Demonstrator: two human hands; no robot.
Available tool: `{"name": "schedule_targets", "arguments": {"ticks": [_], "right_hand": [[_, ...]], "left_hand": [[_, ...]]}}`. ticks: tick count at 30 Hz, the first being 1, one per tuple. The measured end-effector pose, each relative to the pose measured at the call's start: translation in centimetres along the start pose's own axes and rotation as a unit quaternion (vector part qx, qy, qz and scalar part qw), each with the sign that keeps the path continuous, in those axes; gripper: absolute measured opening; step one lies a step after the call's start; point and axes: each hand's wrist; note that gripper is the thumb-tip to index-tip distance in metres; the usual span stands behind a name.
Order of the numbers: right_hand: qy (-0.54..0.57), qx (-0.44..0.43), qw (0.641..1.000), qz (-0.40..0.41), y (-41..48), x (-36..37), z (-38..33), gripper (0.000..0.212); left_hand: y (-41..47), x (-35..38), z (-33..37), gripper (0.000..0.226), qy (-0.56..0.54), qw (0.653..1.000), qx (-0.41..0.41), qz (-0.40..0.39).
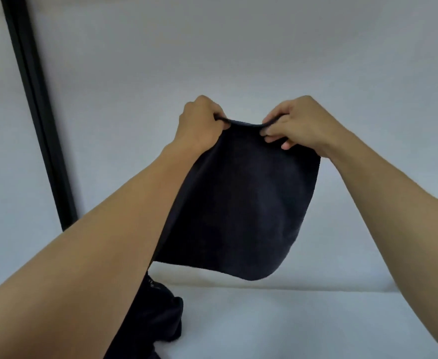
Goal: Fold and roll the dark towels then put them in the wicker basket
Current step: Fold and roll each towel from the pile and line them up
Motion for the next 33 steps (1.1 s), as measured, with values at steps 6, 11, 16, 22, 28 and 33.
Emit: {"name": "schedule_targets", "arguments": {"ticks": [6, 11, 16, 22, 28, 33], "right_hand": [[-0.195, -0.03, 0.98, 0.01, -1.3, -2.0, 0.4, 0.006], [-0.2, 0.001, 0.978, 0.067, -2.5, -4.7, 3.4, 0.022], [0.117, 0.105, 0.985, -0.071, -5.3, -3.9, 7.5, 0.039], [0.258, 0.101, 0.961, 0.002, -5.9, -4.4, 7.7, 0.023], [0.166, 0.076, 0.983, -0.013, -4.6, -5.9, 6.5, 0.021], [0.097, 0.14, 0.97, -0.171, -6.3, -5.2, 11.3, 0.024]], "left_hand": [[-0.4, 4.5, 5.5, 0.031, -0.07, 0.985, 0.041, -0.155], [0.1, 6.3, 6.8, 0.01, -0.101, 0.987, 0.035, -0.122], [1.0, 6.6, 8.3, 0.01, -0.24, 0.966, -0.025, -0.092], [1.5, 6.3, 8.9, 0.026, -0.287, 0.929, -0.073, -0.222], [1.9, 6.8, 9.7, 0.02, -0.326, 0.916, -0.083, -0.22], [4.2, 6.3, 11.2, 0.014, -0.299, 0.946, -0.026, -0.123]]}}
Point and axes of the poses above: each hand's wrist, its own y-axis towards the middle knuckle, its own x-axis out of the palm, z = x × y, and after that the axes turned 7 degrees about -y, right-handed
